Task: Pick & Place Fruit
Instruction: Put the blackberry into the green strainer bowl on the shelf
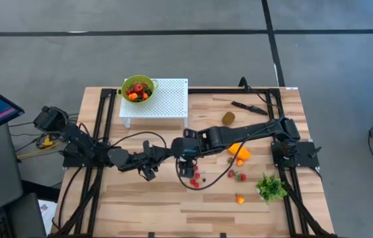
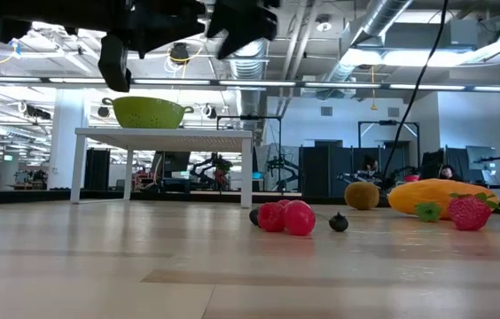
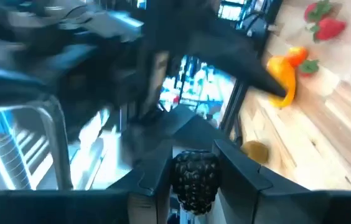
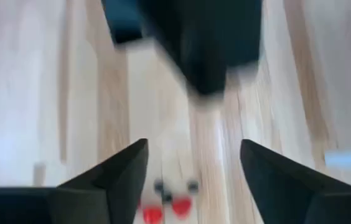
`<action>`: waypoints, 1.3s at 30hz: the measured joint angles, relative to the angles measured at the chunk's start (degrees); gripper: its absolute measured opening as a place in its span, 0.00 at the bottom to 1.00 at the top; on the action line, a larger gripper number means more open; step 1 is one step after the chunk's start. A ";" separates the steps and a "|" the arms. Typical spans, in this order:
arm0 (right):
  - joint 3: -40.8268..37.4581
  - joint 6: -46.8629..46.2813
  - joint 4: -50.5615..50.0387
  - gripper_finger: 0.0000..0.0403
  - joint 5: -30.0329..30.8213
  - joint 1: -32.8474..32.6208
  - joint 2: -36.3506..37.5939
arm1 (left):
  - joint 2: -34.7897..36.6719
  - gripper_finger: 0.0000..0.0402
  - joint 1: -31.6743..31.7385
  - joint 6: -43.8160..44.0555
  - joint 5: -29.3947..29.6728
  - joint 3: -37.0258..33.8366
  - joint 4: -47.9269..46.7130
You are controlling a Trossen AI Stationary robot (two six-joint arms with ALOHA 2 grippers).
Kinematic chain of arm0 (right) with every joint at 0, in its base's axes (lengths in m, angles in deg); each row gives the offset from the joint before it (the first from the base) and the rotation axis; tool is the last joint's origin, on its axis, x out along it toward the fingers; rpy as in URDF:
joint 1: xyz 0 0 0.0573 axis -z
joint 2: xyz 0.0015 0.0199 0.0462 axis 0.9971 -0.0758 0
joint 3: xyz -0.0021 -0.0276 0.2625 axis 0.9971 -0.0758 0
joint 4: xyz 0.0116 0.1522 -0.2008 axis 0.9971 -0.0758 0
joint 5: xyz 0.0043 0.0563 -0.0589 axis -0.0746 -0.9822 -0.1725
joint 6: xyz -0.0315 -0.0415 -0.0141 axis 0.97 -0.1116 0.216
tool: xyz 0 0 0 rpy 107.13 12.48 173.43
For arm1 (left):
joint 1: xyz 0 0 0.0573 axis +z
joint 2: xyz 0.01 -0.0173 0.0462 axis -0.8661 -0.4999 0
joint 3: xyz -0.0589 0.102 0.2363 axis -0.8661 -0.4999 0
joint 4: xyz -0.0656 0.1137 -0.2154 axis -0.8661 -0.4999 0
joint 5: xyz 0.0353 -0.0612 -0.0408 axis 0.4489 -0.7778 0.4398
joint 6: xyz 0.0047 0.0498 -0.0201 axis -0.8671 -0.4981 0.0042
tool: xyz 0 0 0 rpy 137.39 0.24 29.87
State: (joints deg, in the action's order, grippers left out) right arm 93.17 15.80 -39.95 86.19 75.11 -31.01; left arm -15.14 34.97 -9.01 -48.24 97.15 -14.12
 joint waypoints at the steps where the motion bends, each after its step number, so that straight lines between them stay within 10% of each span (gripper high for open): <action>1: -0.02 -0.84 -2.06 0.64 0.00 0.02 0.00 | 0.01 0.24 0.10 -0.45 1.93 0.00 0.49; 11: -0.02 -9.55 -19.17 0.63 5.44 0.49 0.00 | 12.10 0.24 15.62 0.27 11.75 -0.02 2.64; 22: -0.02 -9.38 -19.46 0.54 6.44 0.13 0.01 | 17.90 0.24 37.19 32.55 10.50 -0.02 -3.93; 39: -0.02 -8.02 -19.48 0.45 6.42 0.07 0.02 | 17.86 0.39 40.66 45.43 7.87 -0.04 -15.78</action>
State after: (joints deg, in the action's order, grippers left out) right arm 93.14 7.78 -59.43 92.61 75.17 -30.99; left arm 2.72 75.63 36.42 -40.38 97.11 -29.89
